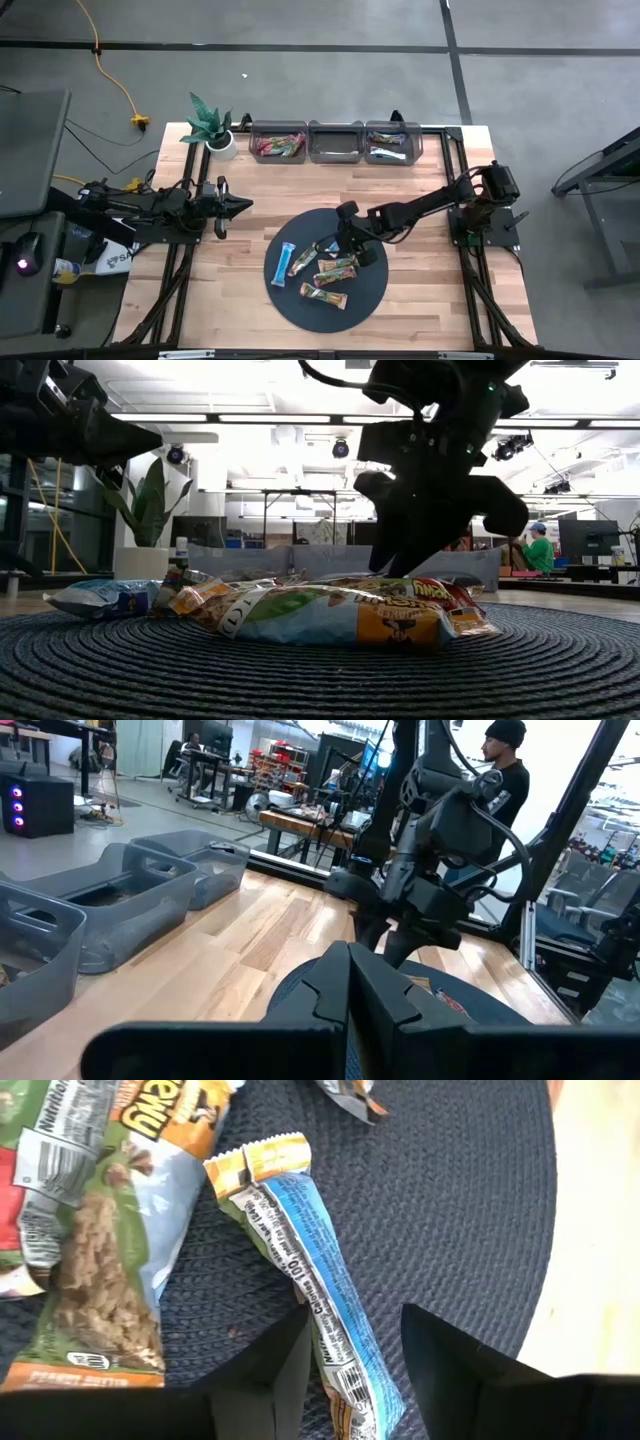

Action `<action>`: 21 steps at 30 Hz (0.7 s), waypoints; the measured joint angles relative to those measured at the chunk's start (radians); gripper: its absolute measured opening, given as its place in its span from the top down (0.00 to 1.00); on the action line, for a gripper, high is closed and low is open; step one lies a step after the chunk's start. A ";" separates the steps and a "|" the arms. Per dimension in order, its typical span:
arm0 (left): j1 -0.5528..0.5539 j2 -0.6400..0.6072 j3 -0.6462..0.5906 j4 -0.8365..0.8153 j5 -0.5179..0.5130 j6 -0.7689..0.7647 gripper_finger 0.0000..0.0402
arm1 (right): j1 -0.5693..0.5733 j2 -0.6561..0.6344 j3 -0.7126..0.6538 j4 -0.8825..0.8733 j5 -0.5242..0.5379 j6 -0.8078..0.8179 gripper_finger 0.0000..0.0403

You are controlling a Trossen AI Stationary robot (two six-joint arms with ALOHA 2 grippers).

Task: Pick and place Granola Bars by type
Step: Put the yellow granola bar into the middle black bin

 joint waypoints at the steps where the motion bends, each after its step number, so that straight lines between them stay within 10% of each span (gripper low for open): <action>1: 0.000 0.000 0.000 0.000 0.000 0.000 1.00 | -0.002 0.000 0.000 0.001 0.000 0.002 0.64; 21: 0.000 0.000 0.000 0.000 0.000 0.000 1.00 | -0.007 0.007 0.000 0.054 -0.029 0.017 0.30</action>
